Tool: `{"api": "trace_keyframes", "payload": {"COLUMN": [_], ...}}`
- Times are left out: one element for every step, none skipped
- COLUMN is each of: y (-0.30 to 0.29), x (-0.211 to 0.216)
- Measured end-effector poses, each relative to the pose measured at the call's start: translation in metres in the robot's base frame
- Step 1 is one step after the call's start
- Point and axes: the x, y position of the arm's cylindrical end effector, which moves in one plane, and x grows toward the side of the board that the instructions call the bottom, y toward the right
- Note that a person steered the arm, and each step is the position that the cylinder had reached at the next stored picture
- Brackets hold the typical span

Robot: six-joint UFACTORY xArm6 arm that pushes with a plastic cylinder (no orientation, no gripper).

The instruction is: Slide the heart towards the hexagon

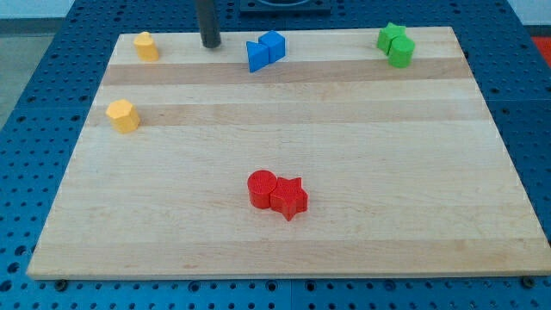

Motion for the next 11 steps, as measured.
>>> {"api": "trace_keyframes", "payload": {"y": [-0.057, -0.103, -0.108, -0.113, -0.146, -0.155, -0.122, -0.099, -0.098, -0.096, -0.095], "x": [-0.003, 0.014, 0.045, 0.024, 0.004, 0.018, 0.059, 0.091, 0.085, 0.076, 0.101]}}
